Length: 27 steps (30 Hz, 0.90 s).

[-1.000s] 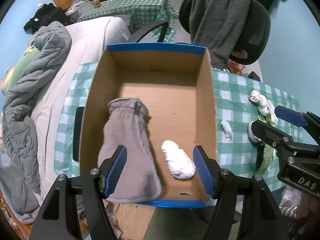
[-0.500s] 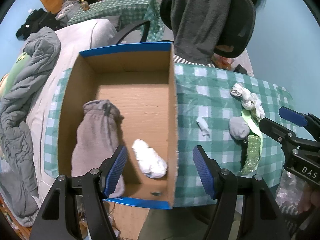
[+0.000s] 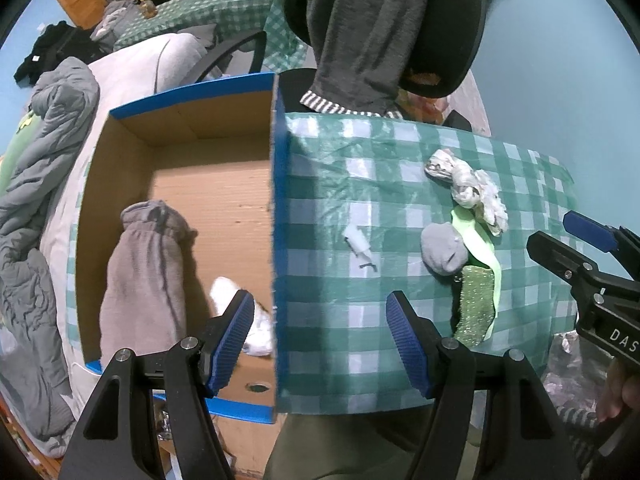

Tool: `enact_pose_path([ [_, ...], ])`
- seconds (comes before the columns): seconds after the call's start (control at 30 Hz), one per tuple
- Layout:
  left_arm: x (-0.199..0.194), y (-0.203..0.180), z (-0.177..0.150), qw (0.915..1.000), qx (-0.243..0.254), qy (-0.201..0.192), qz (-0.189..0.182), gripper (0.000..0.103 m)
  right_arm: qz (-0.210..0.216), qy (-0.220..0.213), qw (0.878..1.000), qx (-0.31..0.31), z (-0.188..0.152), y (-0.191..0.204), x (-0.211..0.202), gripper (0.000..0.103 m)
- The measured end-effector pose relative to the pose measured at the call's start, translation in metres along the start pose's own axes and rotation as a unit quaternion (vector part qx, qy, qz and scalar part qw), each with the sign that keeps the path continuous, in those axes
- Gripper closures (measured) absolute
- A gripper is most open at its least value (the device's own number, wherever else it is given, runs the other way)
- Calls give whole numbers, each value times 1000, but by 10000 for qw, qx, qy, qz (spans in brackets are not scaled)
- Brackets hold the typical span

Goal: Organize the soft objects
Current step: 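Withdraw both tools from the box toward the remaining items on the table, then grasp the crumpled white plastic bag with the right tool while the left tool grasps the white cone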

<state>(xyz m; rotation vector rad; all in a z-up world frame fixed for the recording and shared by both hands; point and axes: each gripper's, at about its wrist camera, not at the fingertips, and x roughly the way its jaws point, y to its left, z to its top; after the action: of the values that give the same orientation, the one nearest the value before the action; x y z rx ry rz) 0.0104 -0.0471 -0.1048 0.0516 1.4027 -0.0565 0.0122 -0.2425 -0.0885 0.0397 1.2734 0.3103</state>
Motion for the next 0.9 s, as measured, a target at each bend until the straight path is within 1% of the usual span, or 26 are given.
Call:
enact_pose_path([
  [0.3,19,-23,10,9998,-44,193,-41,33,-63,82,9999,-43,0,-26,7,29],
  [0.5,38,-28,15,9990,-184,409,34,33,-57,181,9997,-146,3,-41,21,29],
  [0.77,58,-33,24,9975,-373,595,72,33,-64,315,9989,-342,11,-58,41,29],
  [0.9,67,-39,30,9970,-377,667,129,33,-69,422,9981,-438,14,-63,54,29],
])
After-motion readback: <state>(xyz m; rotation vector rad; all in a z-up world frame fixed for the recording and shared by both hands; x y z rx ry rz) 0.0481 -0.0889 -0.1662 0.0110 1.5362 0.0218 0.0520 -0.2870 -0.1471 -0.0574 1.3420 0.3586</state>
